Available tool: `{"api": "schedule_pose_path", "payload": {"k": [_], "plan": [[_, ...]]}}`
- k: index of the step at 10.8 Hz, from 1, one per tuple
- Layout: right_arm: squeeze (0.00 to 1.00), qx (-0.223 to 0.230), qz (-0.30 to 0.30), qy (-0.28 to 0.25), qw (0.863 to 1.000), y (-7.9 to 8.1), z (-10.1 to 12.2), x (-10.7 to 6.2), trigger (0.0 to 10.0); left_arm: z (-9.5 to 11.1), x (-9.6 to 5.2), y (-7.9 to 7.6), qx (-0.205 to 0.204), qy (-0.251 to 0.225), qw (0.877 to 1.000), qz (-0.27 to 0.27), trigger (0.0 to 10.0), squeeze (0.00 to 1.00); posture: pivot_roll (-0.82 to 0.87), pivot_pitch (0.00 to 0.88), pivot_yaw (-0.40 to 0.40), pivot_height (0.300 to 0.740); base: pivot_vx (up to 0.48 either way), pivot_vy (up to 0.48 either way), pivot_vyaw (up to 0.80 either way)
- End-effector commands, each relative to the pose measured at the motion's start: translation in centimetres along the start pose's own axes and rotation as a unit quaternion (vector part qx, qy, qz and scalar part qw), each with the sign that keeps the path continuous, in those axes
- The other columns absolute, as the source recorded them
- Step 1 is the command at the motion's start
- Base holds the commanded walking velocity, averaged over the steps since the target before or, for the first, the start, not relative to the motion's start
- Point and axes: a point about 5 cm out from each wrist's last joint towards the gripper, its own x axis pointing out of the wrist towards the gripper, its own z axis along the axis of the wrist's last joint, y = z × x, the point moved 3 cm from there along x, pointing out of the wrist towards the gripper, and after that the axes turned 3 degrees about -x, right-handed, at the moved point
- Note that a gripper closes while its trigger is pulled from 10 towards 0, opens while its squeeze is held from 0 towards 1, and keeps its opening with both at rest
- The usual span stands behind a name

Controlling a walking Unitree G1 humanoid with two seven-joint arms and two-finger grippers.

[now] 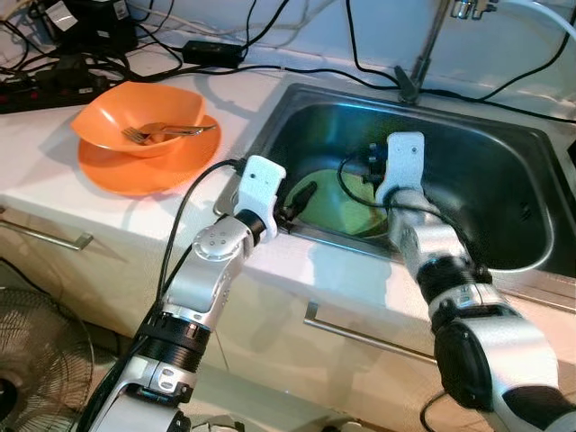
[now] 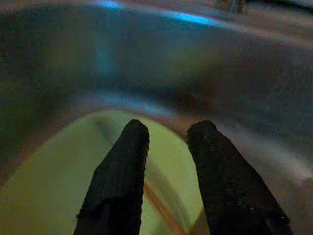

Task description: Kitchen organization

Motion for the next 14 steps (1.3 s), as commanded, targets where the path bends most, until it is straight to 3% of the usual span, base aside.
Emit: {"api": "schedule_pose_path", "payload": {"k": [1, 2, 3, 4, 5, 6, 8, 9, 10, 11, 13, 14], "plan": [[1.0, 0.001, -0.007, -0.014, 1.0, -0.3, 0.3, -0.1, 10.0, -0.4, 0.0, -0.7, 0.003, 0.009, 1.0, -0.012, 10.0, 0.0, 0.09, 0.009, -0.039, 0.74, 0.0, 0.0, 0.0], [0.22, -0.015, -0.012, -0.086, 0.996, -0.2, 2.4, -0.5, 10.0, 0.0, 0.2, -0.7, 0.013, -0.006, 1.0, -0.004, 10.0, 0.0, 0.09, 0.004, -0.037, 0.74, 0.0, 0.0, 0.0], [0.0, -0.008, -0.005, -0.185, 0.983, 0.3, 5.6, -1.5, 10.0, 0.9, 0.3, -0.1, 0.028, -0.028, 0.999, 0.023, 10.0, 0.0, 0.09, 0.0, -0.036, 0.74, 0.0, 0.0, 0.0], [0.0, -0.015, -0.002, -0.215, 0.977, 0.6, 6.5, -2.0, 10.0, 1.2, 0.3, 0.1, 0.035, -0.034, 0.998, 0.028, 10.0, 0.0, 0.08, 0.0, -0.036, 0.74, 0.0, 0.0, 0.0], [0.0, 0.009, 0.01, -0.268, 0.963, 1.0, 8.1, -3.0, 10.0, 2.3, 0.4, 0.3, 0.059, -0.061, 0.996, 0.042, 10.0, 0.0, 0.08, 0.0, -0.038, 0.74, 0.0, 0.0, 0.0], [0.0, 0.017, 0.01, -0.288, 0.957, 1.0, 8.6, -3.5, 10.0, 2.7, 0.3, 0.4, 0.079, -0.068, 0.993, 0.049, 10.0, 0.0, 0.08, 0.0, -0.038, 0.74, 0.0, 0.0, 0.0], [0.0, 0.023, 0.037, -0.323, 0.945, 1.5, 9.0, -4.8, 10.0, 4.1, 0.2, 1.3, 0.179, -0.085, 0.976, 0.094, 10.0, 0.0, 0.07, 0.003, -0.04, 0.74, 0.0, 0.0, 0.0], [0.0, 0.009, 0.041, -0.302, 0.952, 1.7, 7.5, -4.7, 10.0, 4.8, 0.0, 1.9, 0.267, -0.089, 0.952, 0.119, 10.0, 0.0, 0.07, 0.012, -0.038, 0.74, 0.0, 0.0, 0.0], [0.0, 0.012, 0.037, -0.291, 0.956, 1.6, 6.8, -4.5, 10.0, 4.9, 0.0, 2.4, 0.322, -0.083, 0.934, 0.133, 10.0, 0.0, 0.08, 0.016, -0.038, 0.74, 0.0, 0.0, 0.0], [0.0, 0.013, 0.041, -0.288, 0.957, 1.7, 6.7, -4.6, 10.0, 5.6, -0.1, 3.0, 0.398, -0.082, 0.901, 0.155, 10.0, 0.0, 0.08, 0.021, -0.036, 0.74, 0.0, 0.0, 0.0], [0.0, 0.013, 0.045, -0.285, 0.957, 1.9, 6.7, -4.6, 10.0, 6.2, -0.3, 4.0, 0.464, -0.063, 0.865, 0.182, 10.0, 0.0, 0.08, 0.033, -0.036, 0.74, 0.0, 0.0, 0.0], [0.0, 0.015, 0.046, -0.285, 0.957, 2.0, 6.7, -4.6, 10.0, 6.5, -0.4, 4.8, 0.475, -0.052, 0.854, 0.204, 10.0, 0.0, 0.08, 0.038, -0.035, 0.74, 0.0, 0.0, 0.0]]}}
